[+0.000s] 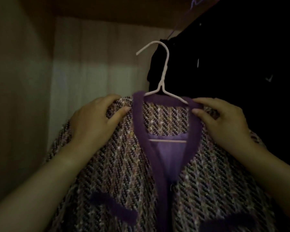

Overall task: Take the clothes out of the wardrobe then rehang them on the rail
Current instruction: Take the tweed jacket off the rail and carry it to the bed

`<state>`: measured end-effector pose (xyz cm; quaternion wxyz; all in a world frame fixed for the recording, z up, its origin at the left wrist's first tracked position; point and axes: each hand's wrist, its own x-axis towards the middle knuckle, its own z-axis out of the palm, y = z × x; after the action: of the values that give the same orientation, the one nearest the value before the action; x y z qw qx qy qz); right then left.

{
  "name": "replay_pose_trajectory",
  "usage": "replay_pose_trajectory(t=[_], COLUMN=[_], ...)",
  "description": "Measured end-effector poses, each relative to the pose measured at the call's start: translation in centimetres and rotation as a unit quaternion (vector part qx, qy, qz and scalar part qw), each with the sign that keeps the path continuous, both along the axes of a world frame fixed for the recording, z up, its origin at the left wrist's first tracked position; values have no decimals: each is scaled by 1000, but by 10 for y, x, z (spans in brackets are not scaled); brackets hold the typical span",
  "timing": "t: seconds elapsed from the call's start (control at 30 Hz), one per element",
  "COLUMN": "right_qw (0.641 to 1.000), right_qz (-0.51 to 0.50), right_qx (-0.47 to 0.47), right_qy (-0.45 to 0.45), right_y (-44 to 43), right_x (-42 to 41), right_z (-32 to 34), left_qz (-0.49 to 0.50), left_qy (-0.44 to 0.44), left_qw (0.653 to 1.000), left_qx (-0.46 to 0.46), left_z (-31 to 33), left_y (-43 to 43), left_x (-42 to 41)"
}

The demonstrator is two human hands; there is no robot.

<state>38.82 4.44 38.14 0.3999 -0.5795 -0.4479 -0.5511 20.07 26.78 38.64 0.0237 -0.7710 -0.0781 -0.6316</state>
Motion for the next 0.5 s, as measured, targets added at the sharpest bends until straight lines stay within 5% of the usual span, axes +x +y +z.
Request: replay_pose_trajectory(t=[0.33,0.5], right_qw=[997,1000], right_qz=[-48,-7], right_qx=[-49,3], right_qy=[-15,7], right_y=[-43,-76], right_x=[-110,-179], right_z=[-77,-47], left_qz=[-2,-37], left_qy=[1,-54], left_qw=[997,994], left_qx=[-83,-91], left_z=[-96,-72], left_y=[-69,-107], left_x=[-103,-154])
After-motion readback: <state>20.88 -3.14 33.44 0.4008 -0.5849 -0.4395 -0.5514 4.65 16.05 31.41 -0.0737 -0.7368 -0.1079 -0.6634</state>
